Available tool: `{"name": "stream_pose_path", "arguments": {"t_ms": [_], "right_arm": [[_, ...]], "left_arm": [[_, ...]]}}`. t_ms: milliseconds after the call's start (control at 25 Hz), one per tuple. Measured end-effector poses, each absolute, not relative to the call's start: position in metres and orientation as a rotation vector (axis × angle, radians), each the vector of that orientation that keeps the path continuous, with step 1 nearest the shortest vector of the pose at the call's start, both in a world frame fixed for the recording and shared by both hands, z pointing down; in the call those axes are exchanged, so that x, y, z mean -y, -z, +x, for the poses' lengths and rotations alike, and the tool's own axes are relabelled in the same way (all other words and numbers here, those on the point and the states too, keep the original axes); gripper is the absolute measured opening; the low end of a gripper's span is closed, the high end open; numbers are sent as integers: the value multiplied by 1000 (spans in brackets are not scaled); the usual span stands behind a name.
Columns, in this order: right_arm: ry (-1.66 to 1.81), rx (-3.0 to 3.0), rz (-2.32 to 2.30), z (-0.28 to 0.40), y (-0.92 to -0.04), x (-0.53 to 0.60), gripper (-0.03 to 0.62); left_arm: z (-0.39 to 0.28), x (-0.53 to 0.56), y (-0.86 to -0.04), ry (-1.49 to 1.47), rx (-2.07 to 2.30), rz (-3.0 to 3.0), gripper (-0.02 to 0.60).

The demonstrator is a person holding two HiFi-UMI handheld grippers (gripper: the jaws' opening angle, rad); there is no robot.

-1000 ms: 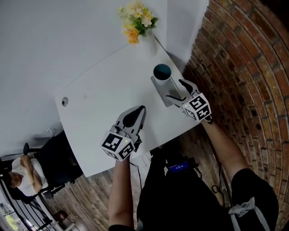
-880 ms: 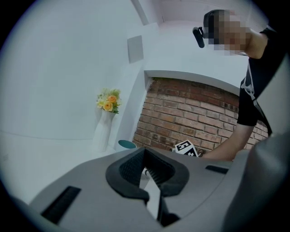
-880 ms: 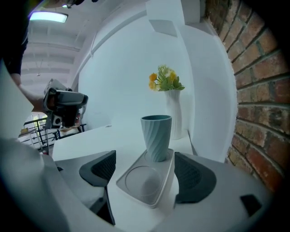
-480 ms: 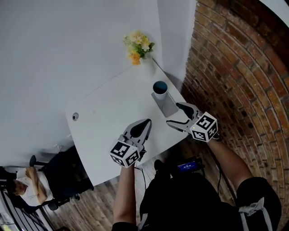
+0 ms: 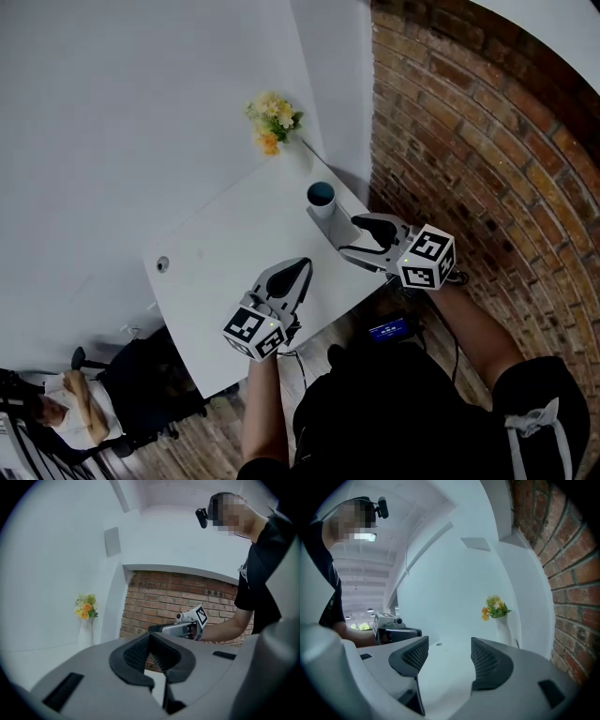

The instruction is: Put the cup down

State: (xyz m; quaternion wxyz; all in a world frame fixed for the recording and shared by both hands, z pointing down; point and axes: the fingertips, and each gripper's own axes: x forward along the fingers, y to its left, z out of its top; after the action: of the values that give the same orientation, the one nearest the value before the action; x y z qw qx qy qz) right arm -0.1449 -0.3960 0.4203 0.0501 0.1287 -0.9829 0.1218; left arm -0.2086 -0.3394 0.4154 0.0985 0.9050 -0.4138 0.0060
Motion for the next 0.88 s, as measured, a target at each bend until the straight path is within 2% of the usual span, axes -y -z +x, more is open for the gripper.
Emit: {"name": "stream_pose_path", "arguments": {"t_ms": [200, 480, 680, 880], "right_arm": [[-414, 3021, 366, -151, -418, 390, 218], [-475, 3023, 370, -156, -427, 388, 56], [-547, 3023, 362, -159, -434, 390, 17], [-572, 3016, 352, -161, -438, 390, 15]], "left_arm": [[-200, 342, -410, -12, 1215, 2694, 8], [-201, 343, -413, 9, 1218, 2673, 8], [-200, 345, -417, 23, 1220, 2654, 8], [-199, 344, -419, 35, 1213, 2646, 8]]}}
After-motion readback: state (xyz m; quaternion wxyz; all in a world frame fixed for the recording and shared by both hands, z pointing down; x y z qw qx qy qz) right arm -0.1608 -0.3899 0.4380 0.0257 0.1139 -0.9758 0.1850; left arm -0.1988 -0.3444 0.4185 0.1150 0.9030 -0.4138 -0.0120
